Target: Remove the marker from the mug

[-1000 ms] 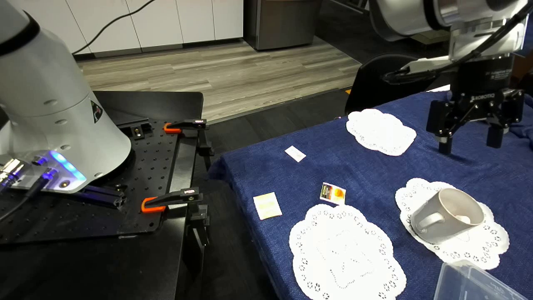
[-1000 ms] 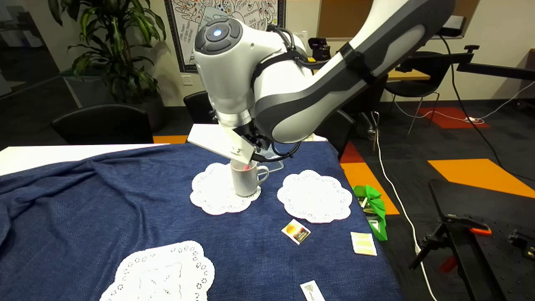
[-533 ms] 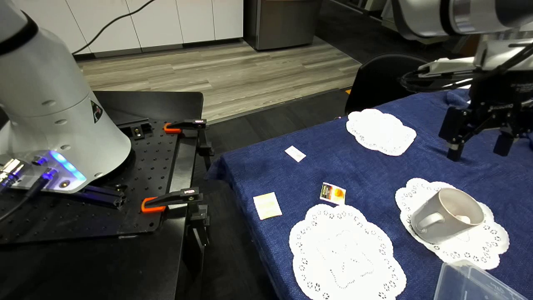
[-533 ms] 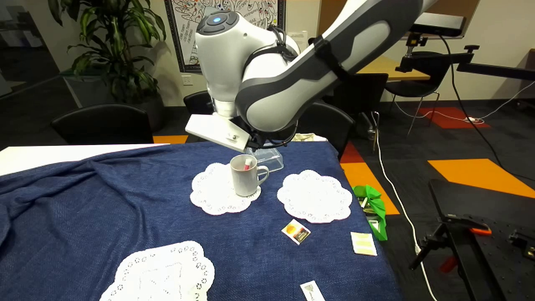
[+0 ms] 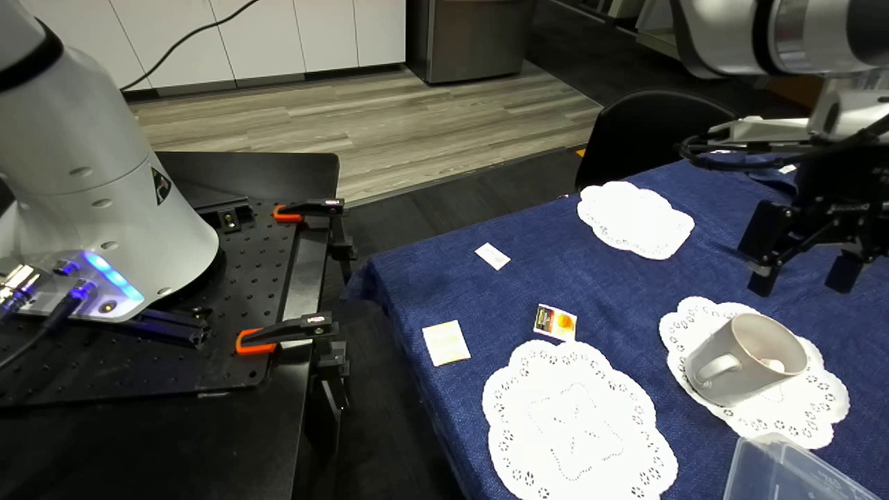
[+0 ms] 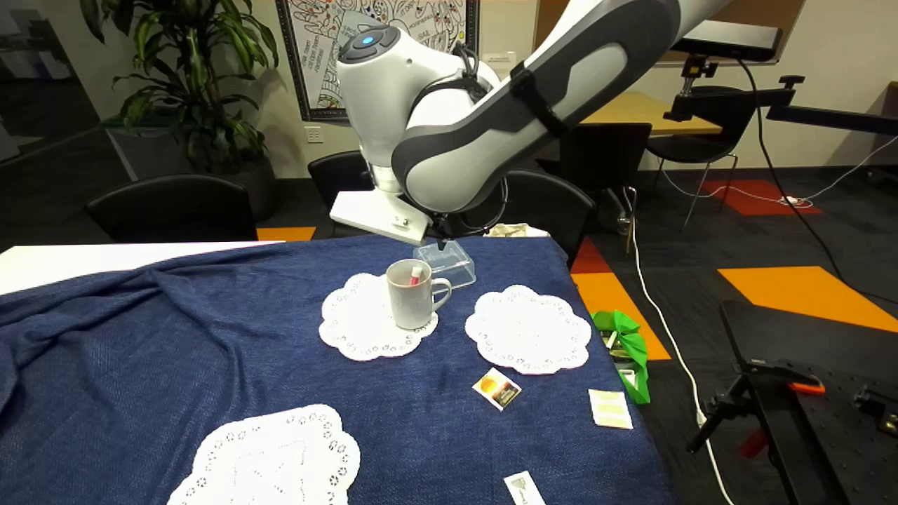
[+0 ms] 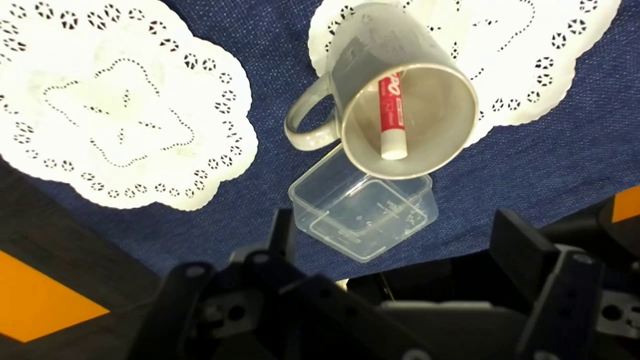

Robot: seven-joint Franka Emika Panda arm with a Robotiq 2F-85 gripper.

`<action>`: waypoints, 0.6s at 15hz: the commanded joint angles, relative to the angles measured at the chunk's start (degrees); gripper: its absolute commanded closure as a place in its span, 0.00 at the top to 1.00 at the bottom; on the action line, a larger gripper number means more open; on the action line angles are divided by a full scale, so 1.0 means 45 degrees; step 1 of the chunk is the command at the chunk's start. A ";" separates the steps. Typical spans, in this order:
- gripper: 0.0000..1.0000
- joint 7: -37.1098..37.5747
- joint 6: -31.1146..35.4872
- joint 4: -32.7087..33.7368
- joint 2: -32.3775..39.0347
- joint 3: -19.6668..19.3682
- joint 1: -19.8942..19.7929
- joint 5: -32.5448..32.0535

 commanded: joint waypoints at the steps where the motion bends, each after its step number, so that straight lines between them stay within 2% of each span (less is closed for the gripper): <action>1: 1.00 -0.0160 0.0019 0.0051 0.0083 -0.0287 0.0211 0.0285; 7: 0.99 0.0354 0.0053 0.0114 0.0137 -0.0523 0.0484 0.0183; 9: 0.86 0.0501 0.0063 0.0086 0.0127 -0.0631 0.0608 0.0122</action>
